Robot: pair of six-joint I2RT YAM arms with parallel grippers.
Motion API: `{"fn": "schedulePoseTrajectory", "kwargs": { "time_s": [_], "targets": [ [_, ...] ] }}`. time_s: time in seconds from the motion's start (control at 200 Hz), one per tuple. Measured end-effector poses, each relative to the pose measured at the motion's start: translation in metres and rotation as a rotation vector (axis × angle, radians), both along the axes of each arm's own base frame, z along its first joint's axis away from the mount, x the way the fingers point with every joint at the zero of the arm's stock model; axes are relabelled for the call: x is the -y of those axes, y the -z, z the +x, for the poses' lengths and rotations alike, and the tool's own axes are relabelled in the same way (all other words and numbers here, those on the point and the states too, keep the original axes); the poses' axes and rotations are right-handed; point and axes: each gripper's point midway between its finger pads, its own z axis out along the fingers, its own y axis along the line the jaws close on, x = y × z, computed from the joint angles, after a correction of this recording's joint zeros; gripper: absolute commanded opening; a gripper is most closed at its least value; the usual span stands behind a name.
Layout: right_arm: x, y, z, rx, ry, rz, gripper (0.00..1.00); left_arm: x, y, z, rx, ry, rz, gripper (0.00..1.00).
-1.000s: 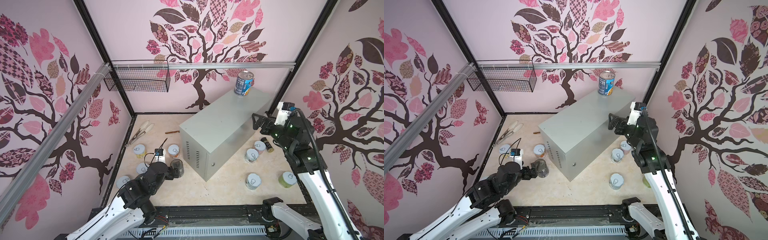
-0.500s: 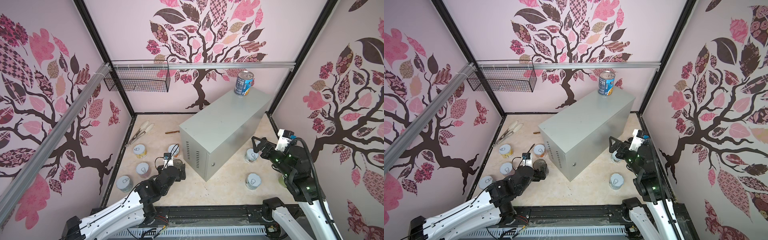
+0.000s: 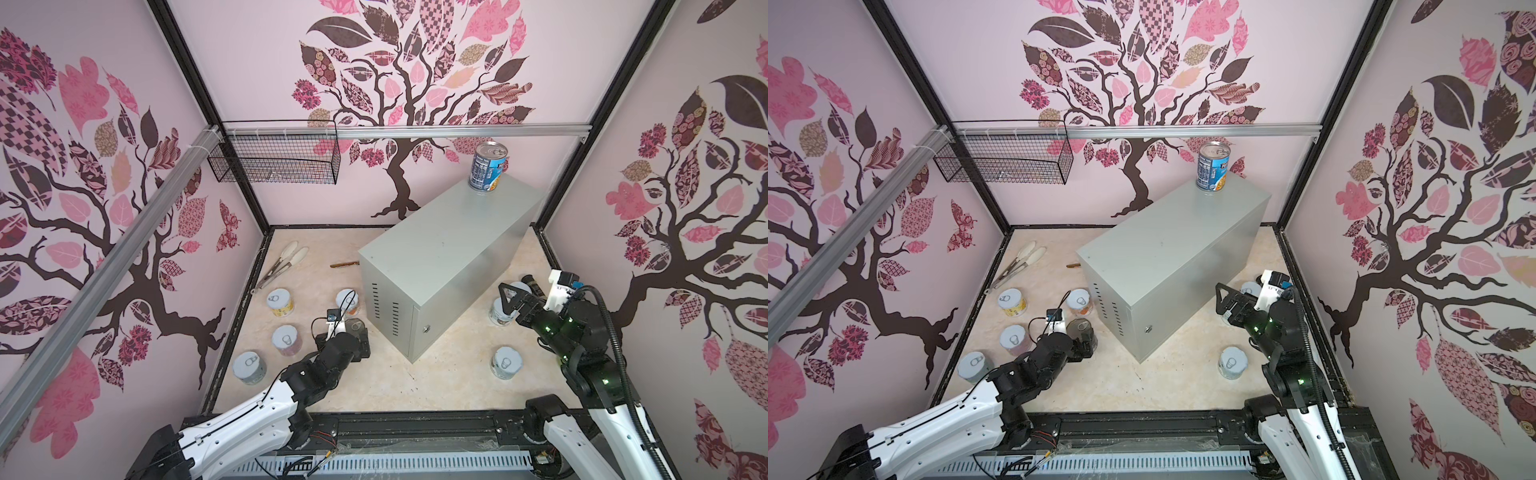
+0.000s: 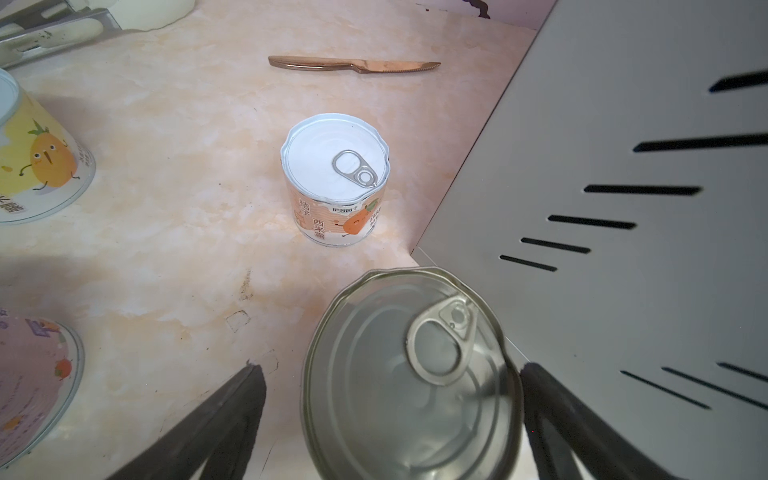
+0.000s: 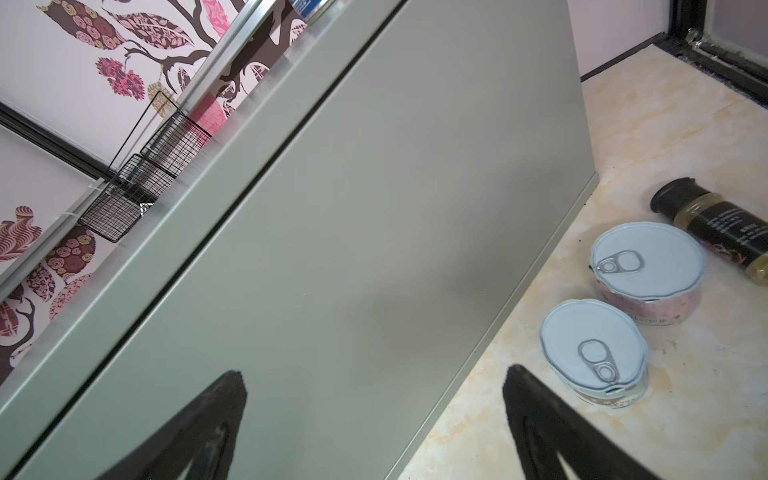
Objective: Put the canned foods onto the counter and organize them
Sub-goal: 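Close the left gripper on a silver-topped can while the right gripper lowers, then lift the silver-topped can upward with the left gripper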
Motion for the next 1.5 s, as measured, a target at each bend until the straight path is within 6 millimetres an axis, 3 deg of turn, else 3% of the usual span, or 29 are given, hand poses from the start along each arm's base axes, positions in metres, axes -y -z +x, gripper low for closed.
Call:
{"fn": "schedulePoseTrajectory", "kwargs": {
  "time_s": [0.17, 0.36, 0.605, 0.765, 1.075, 1.295, 1.495],
  "targets": [
    [-0.003, 0.000, 0.001, 0.002, -0.016, 0.004, 1.00, 0.005, 0.009, 0.006, -0.015, 0.001, 0.010, 0.98],
    [-0.006, -0.002, 0.003, 0.010, -0.032, 0.009, 1.00, 0.005, 0.034, 0.006, -0.064, 0.004, 0.053, 0.98],
    [-0.009, -0.006, 0.005, 0.022, -0.045, 0.013, 1.00, 0.006, 0.034, 0.010, -0.036, -0.011, 0.032, 0.98],
    [-0.013, -0.005, 0.006, 0.023, -0.057, 0.013, 1.00, 0.005, 0.046, 0.013, -0.035, -0.027, 0.041, 0.98],
    [-0.018, 0.006, 0.008, 0.018, -0.082, 0.019, 1.00, 0.009, 0.052, 0.025, -0.005, -0.053, 0.047, 0.98],
    [-0.019, 0.010, 0.007, 0.019, -0.089, 0.020, 1.00, 0.011, 0.053, 0.027, 0.008, -0.051, 0.042, 0.91],
    [-0.019, 0.005, 0.005, 0.037, -0.094, 0.024, 1.00, 0.012, 0.048, 0.026, 0.017, -0.038, 0.030, 0.74]
  ]
}}
